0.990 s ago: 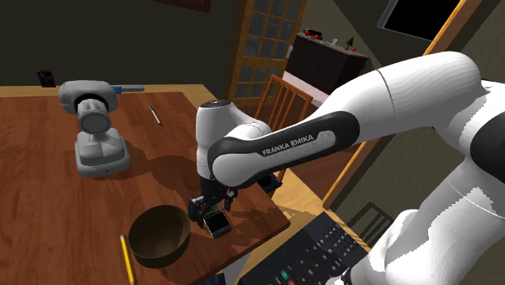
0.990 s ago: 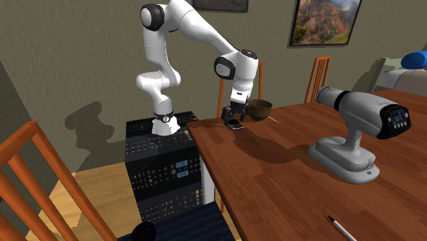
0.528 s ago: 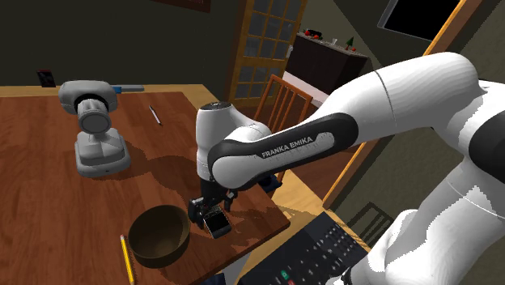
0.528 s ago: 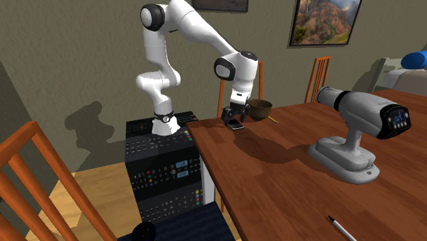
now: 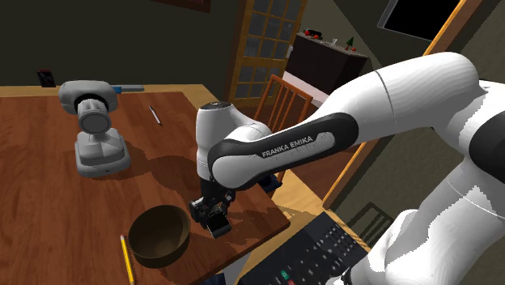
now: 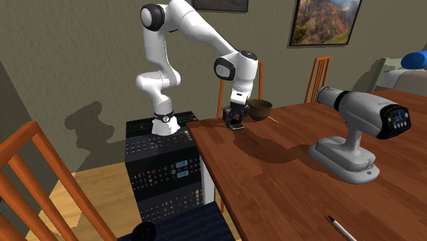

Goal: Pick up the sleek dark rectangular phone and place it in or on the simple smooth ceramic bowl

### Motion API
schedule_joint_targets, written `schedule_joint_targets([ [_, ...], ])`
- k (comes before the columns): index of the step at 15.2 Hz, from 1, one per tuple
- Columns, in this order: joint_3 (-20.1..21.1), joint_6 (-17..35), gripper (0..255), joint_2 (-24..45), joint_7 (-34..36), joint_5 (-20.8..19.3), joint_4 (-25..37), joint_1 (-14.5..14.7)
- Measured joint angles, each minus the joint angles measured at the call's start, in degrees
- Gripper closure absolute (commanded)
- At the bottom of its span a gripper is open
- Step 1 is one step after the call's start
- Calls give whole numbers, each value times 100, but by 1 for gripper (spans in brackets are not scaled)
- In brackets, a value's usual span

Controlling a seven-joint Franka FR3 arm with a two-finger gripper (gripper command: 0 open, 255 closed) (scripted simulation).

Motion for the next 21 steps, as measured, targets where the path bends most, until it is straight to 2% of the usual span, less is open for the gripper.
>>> schedule_joint_targets([
  [5,3,-150,255,-94,-16,38,56,-4],
  [21,-38,-1367,255,-715,-96,226,689,-50],
])
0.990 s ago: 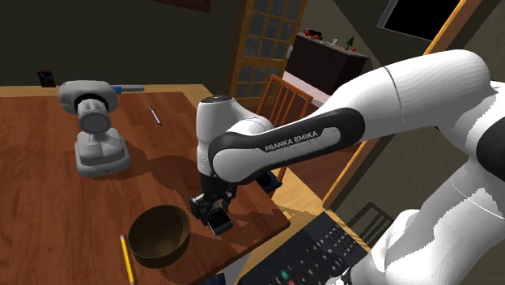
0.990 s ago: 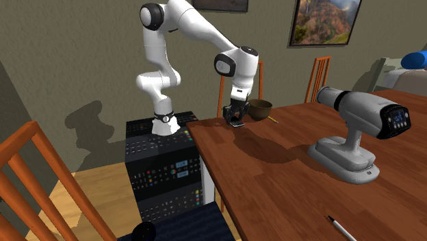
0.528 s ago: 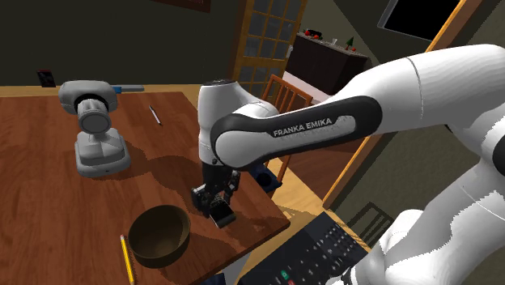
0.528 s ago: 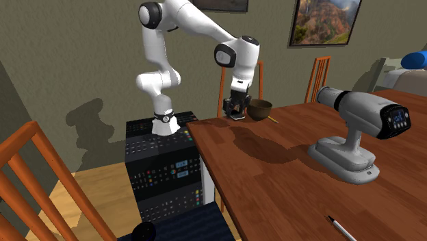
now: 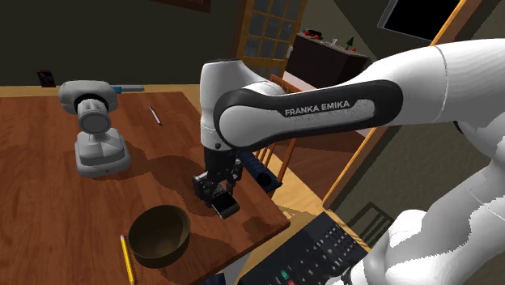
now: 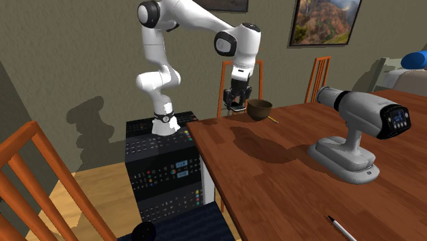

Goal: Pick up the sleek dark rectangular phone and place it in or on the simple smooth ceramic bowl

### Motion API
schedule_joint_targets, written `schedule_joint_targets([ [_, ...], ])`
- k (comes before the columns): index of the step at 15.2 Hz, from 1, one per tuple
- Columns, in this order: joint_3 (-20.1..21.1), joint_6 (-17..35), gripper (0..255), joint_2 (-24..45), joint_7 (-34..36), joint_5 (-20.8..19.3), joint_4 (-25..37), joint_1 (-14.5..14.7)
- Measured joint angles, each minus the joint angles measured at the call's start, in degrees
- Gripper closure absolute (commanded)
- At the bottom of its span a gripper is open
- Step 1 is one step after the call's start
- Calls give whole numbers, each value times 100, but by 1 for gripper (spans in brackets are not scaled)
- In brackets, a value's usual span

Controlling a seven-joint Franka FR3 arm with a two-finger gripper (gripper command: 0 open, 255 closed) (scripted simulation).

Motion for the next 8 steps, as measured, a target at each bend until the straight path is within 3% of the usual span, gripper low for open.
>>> schedule_joint_targets([
  [8,-26,-607,255,-180,14,41,439,-12],
])
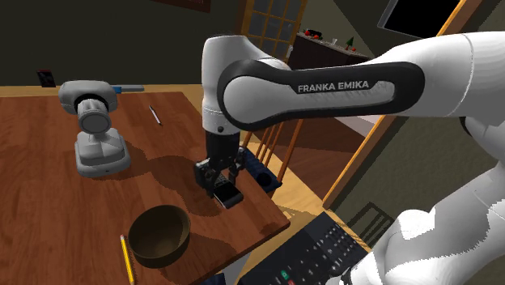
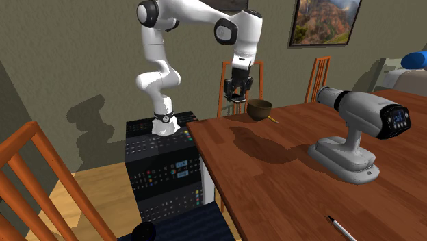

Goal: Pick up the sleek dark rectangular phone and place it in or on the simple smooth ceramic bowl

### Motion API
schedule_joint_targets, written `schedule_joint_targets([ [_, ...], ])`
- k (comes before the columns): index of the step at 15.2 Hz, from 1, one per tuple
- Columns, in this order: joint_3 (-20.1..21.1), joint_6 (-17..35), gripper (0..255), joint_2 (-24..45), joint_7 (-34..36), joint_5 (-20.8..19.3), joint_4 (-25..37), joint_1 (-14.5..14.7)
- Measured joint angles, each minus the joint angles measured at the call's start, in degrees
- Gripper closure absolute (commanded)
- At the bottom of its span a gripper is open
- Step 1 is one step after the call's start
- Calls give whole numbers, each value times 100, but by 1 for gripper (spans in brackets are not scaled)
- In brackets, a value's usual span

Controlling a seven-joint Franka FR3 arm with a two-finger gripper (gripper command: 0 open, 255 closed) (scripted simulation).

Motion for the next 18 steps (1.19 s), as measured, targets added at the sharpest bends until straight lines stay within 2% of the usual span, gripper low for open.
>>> schedule_joint_targets([
  [8,75,-495,255,61,204,-3,573,61],
  [14,483,-589,255,904,1094,-229,1528,458],
  [18,679,-755,255,1622,1685,-510,2390,810],
])
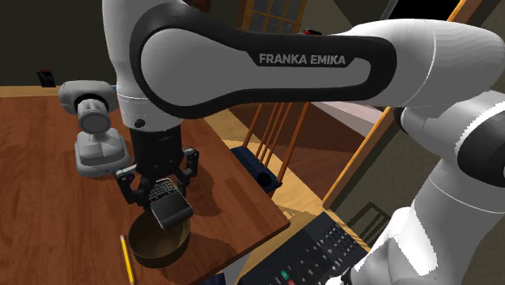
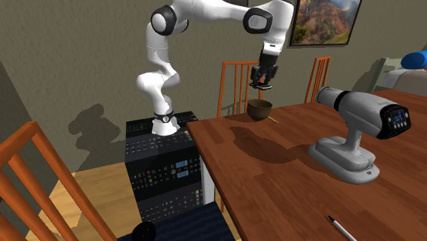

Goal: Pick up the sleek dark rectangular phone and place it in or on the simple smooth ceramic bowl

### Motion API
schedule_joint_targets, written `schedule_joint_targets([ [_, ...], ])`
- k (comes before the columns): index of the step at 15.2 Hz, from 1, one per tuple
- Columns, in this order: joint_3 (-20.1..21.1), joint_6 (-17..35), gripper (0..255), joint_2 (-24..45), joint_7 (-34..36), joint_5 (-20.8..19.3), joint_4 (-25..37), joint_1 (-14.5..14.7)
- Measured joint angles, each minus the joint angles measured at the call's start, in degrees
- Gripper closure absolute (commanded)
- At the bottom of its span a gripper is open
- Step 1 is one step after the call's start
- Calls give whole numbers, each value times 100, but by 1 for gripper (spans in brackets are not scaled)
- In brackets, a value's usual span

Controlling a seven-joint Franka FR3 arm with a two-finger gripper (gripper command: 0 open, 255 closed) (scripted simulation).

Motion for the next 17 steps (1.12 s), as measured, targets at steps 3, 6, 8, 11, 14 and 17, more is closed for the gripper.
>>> schedule_joint_targets([
  [3,16,146,255,135,82,-55,-21,61],
  [6,15,345,255,164,85,-67,-193,70],
  [8,14,497,255,199,91,-82,-314,80],
  [11,6,716,255,227,73,-95,-508,77],
  [14,-4,947,255,281,66,-120,-693,81],
  [17,-8,1025,255,303,61,-131,-750,82],
])
